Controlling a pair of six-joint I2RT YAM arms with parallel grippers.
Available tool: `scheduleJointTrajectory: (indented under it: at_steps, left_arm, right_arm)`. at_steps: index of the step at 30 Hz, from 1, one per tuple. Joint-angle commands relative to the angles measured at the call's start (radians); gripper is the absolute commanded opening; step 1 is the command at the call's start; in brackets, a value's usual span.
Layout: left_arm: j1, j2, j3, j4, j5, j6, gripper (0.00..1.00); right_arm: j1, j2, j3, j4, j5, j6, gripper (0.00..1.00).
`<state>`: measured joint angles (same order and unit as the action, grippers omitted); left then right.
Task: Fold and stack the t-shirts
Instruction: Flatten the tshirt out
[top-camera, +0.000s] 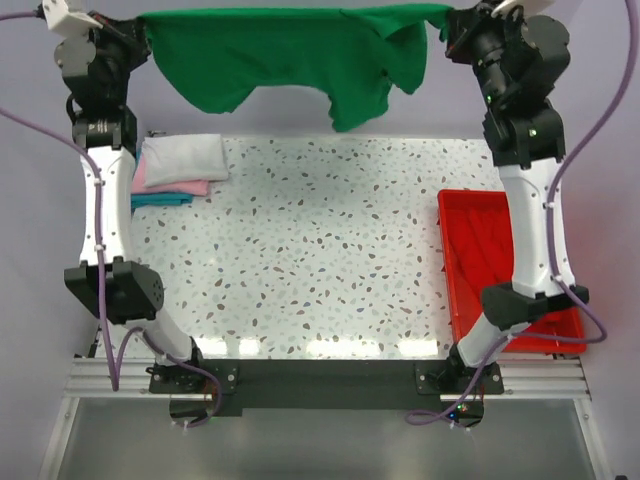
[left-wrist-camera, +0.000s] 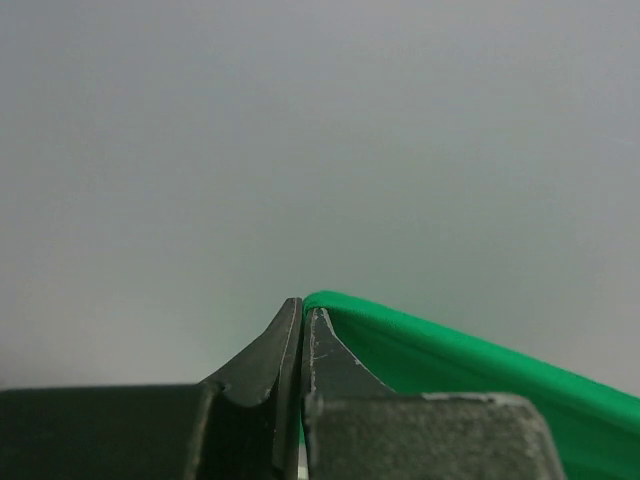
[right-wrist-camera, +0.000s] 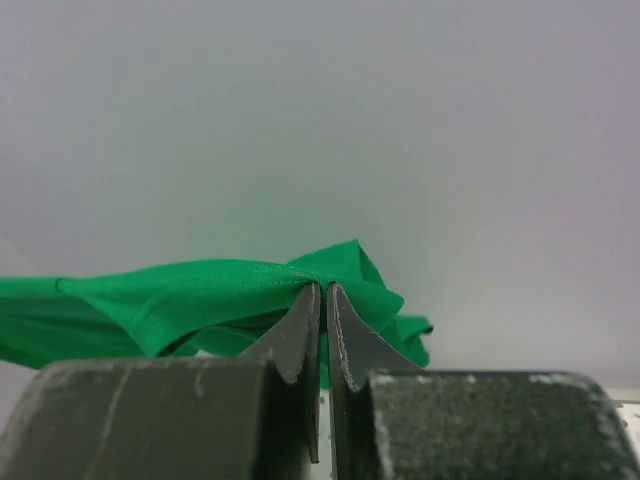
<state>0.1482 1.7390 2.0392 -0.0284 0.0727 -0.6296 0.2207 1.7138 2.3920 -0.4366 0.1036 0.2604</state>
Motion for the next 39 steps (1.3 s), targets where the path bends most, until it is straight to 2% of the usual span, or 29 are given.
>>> scheduleJointTrajectory:
  at_steps: [1,2,4,5,6,7,8,9,10,11,14,15,20,23,29,34,39]
  left_arm:
    - [0.033,-0.119,-0.181,0.148,0.065,-0.061,0.0]
    - [0.039,-0.162,-0.229,0.15,0.087,-0.065,0.0]
    - [0.042,-0.252,-0.416,0.197,0.098,-0.071,0.0]
    - [0.04,-0.283,-0.486,0.209,0.098,-0.085,0.0]
    - [0.04,-0.314,-0.628,0.228,0.101,-0.097,0.0]
    - [0.04,-0.372,-0.699,0.237,0.105,-0.105,0.0]
    - [0.04,-0.4,-0.768,0.243,0.105,-0.116,0.0]
    - [0.039,-0.43,-0.906,0.246,0.099,-0.127,0.0]
    - [0.039,-0.461,-0.978,0.249,0.095,-0.139,0.0]
    - [0.04,-0.522,-1.119,0.258,0.084,-0.154,0.0]
    - [0.04,-0.619,-1.308,0.249,0.038,-0.188,0.0]
    - [0.04,-0.636,-1.414,0.249,0.029,-0.188,0.0]
    - [0.039,-0.72,-1.622,0.182,-0.025,-0.215,0.0]
    - [0.04,-0.783,-1.726,0.118,-0.056,-0.245,0.0]
    - [0.04,-0.947,-1.781,-0.071,-0.14,-0.291,0.01]
    - [0.04,-1.035,-1.748,-0.136,-0.155,-0.283,0.02]
    - [0.04,-0.978,-1.659,-0.117,-0.159,-0.245,0.03]
  right_arm:
    - [-0.007,-0.112,-0.163,0.068,0.012,0.023,0.0]
    - [-0.007,-0.141,-0.291,0.068,0.007,0.04,0.0]
    - [-0.007,-0.247,-0.443,0.079,0.007,0.056,0.0]
    - [-0.006,-0.291,-0.602,0.084,0.008,0.078,0.0]
    - [-0.007,-0.328,-0.682,0.093,0.005,0.091,0.0]
    - [-0.007,-0.406,-0.761,0.096,0.001,0.1,0.0]
    - [-0.007,-0.442,-0.91,0.101,-0.004,0.123,0.0]
    - [-0.007,-0.476,-0.986,0.101,-0.027,0.138,0.0]
    - [-0.007,-0.543,-1.06,0.099,-0.039,0.151,0.0]
    - [-0.006,-0.571,-1.199,0.099,-0.054,0.17,0.0]
    - [-0.006,-0.663,-1.44,0.091,-0.09,0.212,0.0]
    - [-0.004,-0.675,-1.485,0.081,-0.1,0.221,0.0]
    - [-0.003,-0.721,-1.71,0.055,-0.186,0.264,0.0]
    - [0.006,-0.764,-1.807,0.023,-0.177,0.286,0.0]
    - [0.016,-0.916,-1.91,-0.066,-0.166,0.342,0.0]
    - [0.016,-0.936,-1.822,-0.128,-0.11,0.335,0.0]
    - [0.017,-0.85,-1.656,-0.143,-0.044,0.283,0.0]
